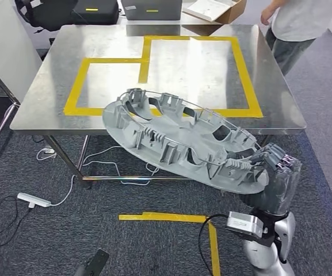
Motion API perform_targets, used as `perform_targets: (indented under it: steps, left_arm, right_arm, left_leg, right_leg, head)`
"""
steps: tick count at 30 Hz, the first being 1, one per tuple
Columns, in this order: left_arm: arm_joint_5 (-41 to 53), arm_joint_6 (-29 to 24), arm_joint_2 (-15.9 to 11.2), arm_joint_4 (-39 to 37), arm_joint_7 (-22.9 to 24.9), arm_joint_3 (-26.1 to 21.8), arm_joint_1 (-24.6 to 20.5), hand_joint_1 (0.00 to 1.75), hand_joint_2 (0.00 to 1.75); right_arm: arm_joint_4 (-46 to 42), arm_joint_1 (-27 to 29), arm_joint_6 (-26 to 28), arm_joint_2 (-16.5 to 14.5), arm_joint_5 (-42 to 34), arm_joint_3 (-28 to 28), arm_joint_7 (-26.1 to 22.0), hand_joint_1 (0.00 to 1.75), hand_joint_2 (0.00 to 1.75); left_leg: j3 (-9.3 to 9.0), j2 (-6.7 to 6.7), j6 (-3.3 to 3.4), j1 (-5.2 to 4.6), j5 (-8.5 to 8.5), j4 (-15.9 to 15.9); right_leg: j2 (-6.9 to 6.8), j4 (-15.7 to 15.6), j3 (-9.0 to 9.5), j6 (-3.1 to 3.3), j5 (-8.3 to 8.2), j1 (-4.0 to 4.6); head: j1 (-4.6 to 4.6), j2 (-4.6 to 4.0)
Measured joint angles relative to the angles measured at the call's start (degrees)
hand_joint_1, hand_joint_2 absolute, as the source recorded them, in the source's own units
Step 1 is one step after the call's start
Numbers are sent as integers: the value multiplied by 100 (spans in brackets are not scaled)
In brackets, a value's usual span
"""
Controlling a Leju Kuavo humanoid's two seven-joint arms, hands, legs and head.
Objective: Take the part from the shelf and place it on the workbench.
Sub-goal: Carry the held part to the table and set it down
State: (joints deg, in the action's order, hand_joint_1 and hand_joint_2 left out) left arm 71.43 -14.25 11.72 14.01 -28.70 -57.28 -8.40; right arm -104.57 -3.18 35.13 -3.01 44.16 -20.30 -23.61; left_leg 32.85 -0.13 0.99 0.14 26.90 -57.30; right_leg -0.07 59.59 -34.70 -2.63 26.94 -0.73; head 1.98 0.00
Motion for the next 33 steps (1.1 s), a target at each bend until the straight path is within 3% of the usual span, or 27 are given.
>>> perform_targets:
  steps: [1,4,6,9,10,11,12,14,15,16,19,21,24,25,26,27,29,30,31,33]
  left_arm:
    - [2,1,3,0,4,8,0,0,175]
    - [4,2,6,0,7,40,-4,0,175]
    - [4,2,5,0,7,64,-16,0,175]
    - [9,2,4,0,7,82,-12,0,175]
    - [11,2,3,0,7,84,-1,0,175]
    - [13,2,3,0,7,84,7,0,175]
    - [13,2,2,0,7,85,12,0,175]
    - [13,2,-2,0,7,86,10,0,175]
    - [13,2,-4,0,7,87,6,0,175]
    - [13,2,-7,0,8,87,2,0,175]
    - [13,2,-10,0,13,89,1,0,175]
    - [13,2,-9,0,14,89,-3,0,175]
    - [13,2,1,0,14,90,-12,0,175]
    - [13,2,4,0,14,90,-5,0,175]
    - [13,2,4,0,14,89,4,0,175]
    - [13,2,5,0,14,89,11,0,175]
    - [13,2,10,0,14,90,10,0,175]
    - [13,2,11,0,16,91,1,0,175]
    - [13,2,12,0,18,91,-8,0,175]
    - [13,2,11,0,22,91,-19,0,175]
  right_arm:
    - [38,-35,1,-1,11,-19,4,175,175]
    - [133,-79,2,-2,25,-35,20,175,175]
    - [175,-100,2,-8,28,-36,22,175,175]
    - [227,-122,6,-14,32,-43,19,175,175]
    - [246,-122,7,-14,34,-44,19,175,175]
    - [264,-122,8,-14,37,-44,19,175,175]
    - [278,-122,8,-14,38,-44,20,175,175]
    - [292,-127,8,-14,43,-44,19,175,175]
    - [294,-134,9,-14,45,-44,19,175,175]
    - [296,-142,10,-15,46,-44,20,175,175]
    - [299,-153,13,-16,54,-43,20,175,175]
    - [300,-164,13,-16,61,-43,18,175,175]
    - [304,-171,20,-16,60,-47,16,175,175]
    - [311,-165,23,-15,60,-47,16,175,175]
    - [320,-161,26,-15,60,-47,17,175,175]
    - [328,-159,28,-14,61,-46,17,175,175]
    - [338,-162,36,-14,61,-48,16,175,175]
    - [341,-168,42,-14,61,-48,15,175,175]
    - [344,-174,51,-14,60,-49,14,175,175]
    - [350,-177,73,-14,60,-44,16,175,175]
  left_leg:
    - [4,-1,-27,-13,7,-7]
    - [1,0,-102,-10,34,-22]
    - [97,1,-166,2,199,-268]
    - [631,2,-220,19,612,-1283]
    - [780,2,-221,21,633,-1518]
    - [843,1,-211,20,541,-1560]
    - [806,1,-192,19,346,-1397]
    - [550,-1,-123,5,-101,-744]
    - [419,-2,-87,-7,-212,-442]
    - [337,-2,-59,-19,-238,-249]
    - [268,-1,-8,-19,-159,-85]
    - [215,0,42,13,-147,-27]
    - [146,-1,96,25,-93,-12]
    - [114,-1,99,24,-65,-13]
    - [73,-3,96,24,-30,-14]
    - [20,-5,88,24,9,-15]
    - [-99,-11,53,22,98,-14]
    - [-139,-14,25,12,139,-24]
    - [-159,-16,-3,3,168,-28]
    - [-162,-11,-60,-10,197,-28]
  right_leg:
    - [-5,-146,80,31,-9,7]
    - [8,-196,117,147,28,13]
    - [8,-213,157,221,41,-4]
    - [9,-214,208,289,84,4]
    - [16,-212,228,298,102,10]
    - [25,-211,254,301,123,15]
    - [36,-211,290,297,147,20]
    - [50,-212,368,276,204,29]
    - [59,-207,386,254,233,37]
    - [63,-207,388,227,253,43]
    - [63,-228,371,129,294,48]
    - [53,-24,269,70,419,47]
    - [49,1061,-351,12,804,29]
    - [48,1349,-558,-1,832,22]
    - [47,1441,-675,-8,746,18]
    - [45,1312,-685,-8,547,14]
    - [26,609,-447,7,31,11]
    - [16,256,-288,24,-119,16]
    - [8,20,-171,52,-175,24]
    - [15,-129,-80,122,-108,44]
  head:
    - [7,0]
    - [21,0]
    - [46,0]
    - [74,0]
    - [73,0]
    - [74,0]
    - [74,0]
    - [69,0]
    - [68,0]
    - [65,0]
    - [63,0]
    - [50,0]
    - [27,0]
    - [28,0]
    - [27,0]
    - [26,0]
    - [28,0]
    - [27,0]
    - [31,0]
    - [51,0]
